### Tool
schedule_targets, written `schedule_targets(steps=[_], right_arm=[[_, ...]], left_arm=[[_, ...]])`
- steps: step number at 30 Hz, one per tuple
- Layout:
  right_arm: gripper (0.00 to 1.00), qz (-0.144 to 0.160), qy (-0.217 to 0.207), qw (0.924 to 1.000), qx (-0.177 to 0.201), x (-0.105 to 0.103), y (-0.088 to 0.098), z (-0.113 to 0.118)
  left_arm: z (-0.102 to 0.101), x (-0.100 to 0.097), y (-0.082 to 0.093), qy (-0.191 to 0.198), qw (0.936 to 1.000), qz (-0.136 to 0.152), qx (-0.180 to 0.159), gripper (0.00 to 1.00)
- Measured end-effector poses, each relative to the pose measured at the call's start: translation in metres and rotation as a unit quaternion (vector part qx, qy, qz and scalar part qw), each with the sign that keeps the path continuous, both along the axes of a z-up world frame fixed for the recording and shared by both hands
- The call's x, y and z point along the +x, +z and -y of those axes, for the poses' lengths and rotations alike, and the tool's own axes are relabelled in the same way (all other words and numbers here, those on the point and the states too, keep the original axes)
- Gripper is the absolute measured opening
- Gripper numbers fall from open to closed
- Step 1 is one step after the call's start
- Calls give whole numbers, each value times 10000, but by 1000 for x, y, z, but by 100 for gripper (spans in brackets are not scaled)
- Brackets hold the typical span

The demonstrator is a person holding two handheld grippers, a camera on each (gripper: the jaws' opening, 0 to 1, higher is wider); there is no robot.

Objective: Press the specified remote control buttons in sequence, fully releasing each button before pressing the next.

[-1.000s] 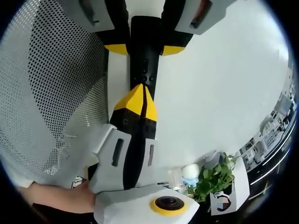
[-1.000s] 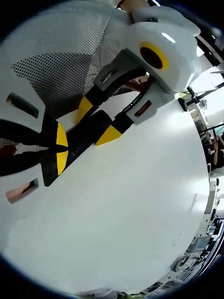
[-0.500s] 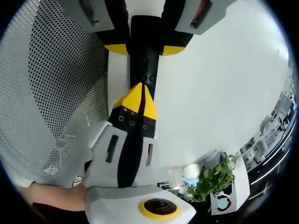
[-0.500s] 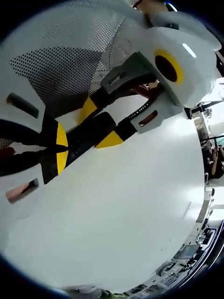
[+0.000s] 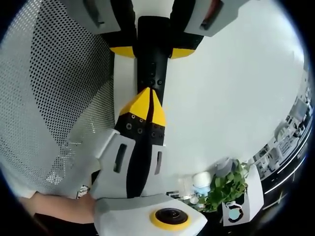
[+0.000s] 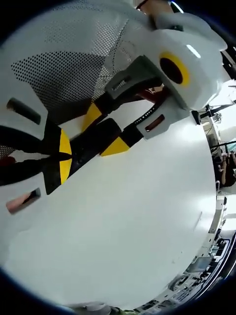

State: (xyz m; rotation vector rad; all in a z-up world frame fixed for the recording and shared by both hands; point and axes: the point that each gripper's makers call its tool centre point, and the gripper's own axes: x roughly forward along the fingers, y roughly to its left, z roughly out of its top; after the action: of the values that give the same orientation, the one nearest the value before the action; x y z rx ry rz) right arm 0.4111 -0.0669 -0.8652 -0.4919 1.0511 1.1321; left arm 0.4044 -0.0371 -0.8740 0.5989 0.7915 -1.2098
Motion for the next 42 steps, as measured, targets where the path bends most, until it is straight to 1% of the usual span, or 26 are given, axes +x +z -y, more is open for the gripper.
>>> schedule_targets(steps=[4,8,17,30,42], right_arm=[[0,61,101,9999,6,0,0,0],[0,58,120,9999,-2,0,0,1],[0,-175,14,9998,-66,-3,-1,5],[0,-247,36,9997,-60,-4,-1,9],[0,-289,114,9994,-137,-7,-1,15]], left_arm=[[0,0,0,-7,10000,3,-12,25],[0,0,0,-13,10000,4,-19,25],[0,0,0,-15,10000,3,-27,25],[0,0,0,-18,10000,6,-42,25],[0,0,0,-20,10000,5,-56,25]])
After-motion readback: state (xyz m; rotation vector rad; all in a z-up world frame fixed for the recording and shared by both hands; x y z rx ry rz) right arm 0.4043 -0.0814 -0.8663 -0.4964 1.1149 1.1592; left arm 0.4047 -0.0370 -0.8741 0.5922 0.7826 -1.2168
